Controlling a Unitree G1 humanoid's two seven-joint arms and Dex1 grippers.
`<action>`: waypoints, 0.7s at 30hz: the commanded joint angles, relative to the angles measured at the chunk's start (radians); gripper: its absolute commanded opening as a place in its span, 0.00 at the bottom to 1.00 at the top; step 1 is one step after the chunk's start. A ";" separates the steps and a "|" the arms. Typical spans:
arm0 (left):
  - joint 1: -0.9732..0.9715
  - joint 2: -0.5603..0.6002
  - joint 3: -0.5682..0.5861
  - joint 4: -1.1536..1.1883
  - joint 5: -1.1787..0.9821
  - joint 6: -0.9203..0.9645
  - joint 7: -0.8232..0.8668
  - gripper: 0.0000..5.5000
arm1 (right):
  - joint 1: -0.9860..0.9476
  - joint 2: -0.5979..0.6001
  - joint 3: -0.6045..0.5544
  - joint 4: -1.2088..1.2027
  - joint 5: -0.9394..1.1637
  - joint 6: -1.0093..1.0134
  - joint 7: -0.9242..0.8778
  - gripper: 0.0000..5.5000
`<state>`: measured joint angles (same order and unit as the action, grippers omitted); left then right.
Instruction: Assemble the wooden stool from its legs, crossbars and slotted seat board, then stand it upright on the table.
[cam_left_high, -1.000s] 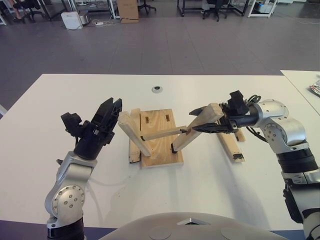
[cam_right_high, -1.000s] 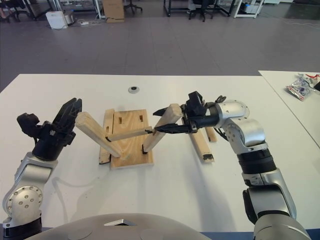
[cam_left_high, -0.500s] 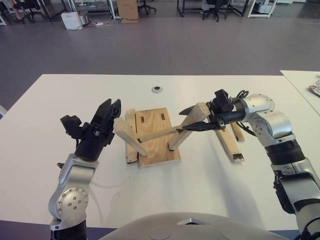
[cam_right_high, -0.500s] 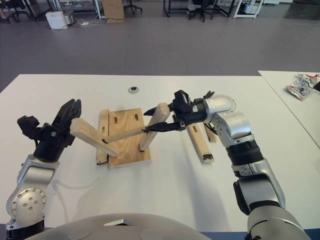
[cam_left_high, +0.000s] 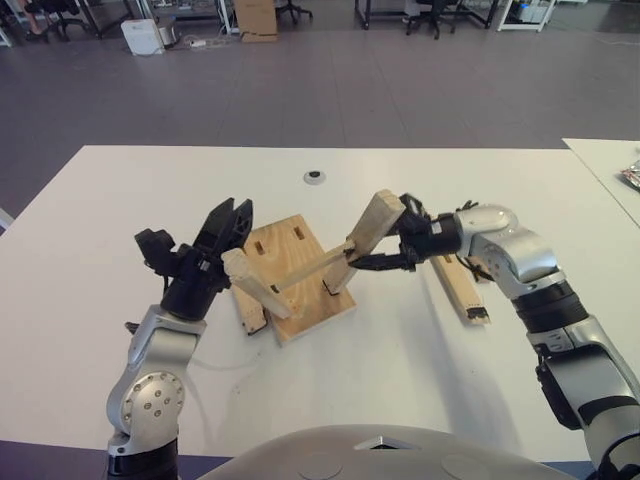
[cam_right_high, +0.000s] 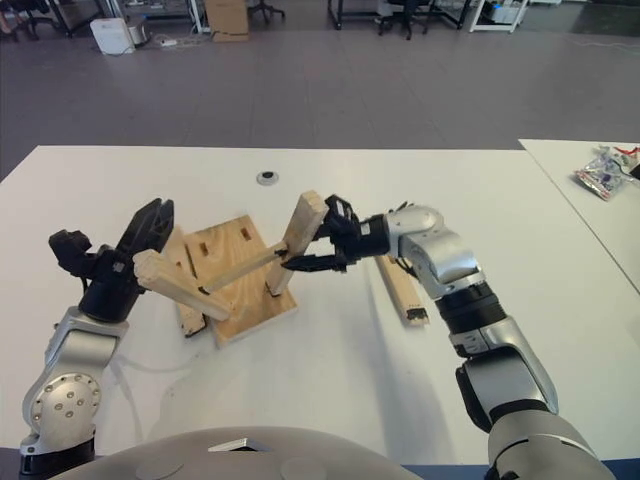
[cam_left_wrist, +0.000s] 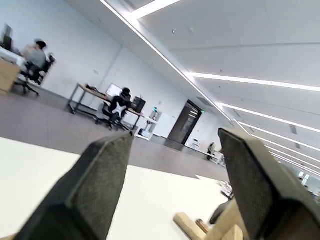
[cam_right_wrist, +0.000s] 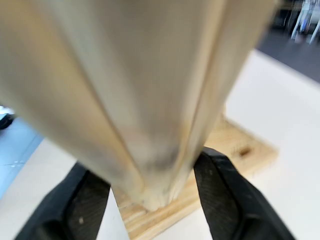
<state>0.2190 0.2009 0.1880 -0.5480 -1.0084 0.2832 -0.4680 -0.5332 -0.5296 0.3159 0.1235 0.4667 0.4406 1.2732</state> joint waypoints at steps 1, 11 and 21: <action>-0.012 0.010 -0.017 0.003 0.020 0.014 -0.001 0.57 | -0.015 0.015 -0.038 -0.002 -0.008 0.013 -0.027 0.60; -0.021 0.010 -0.014 0.006 0.018 0.014 0.010 0.57 | -0.056 0.028 -0.145 0.116 -0.040 -0.063 -0.077 0.76; 0.000 -0.006 -0.025 -0.013 0.020 0.013 0.027 0.57 | -0.199 0.101 -0.374 0.108 -0.129 -0.251 -0.475 0.76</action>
<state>0.2125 0.1975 0.1675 -0.5499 -1.0067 0.2917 -0.4535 -0.6931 -0.4461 -0.0022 0.2777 0.3589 0.2258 0.9140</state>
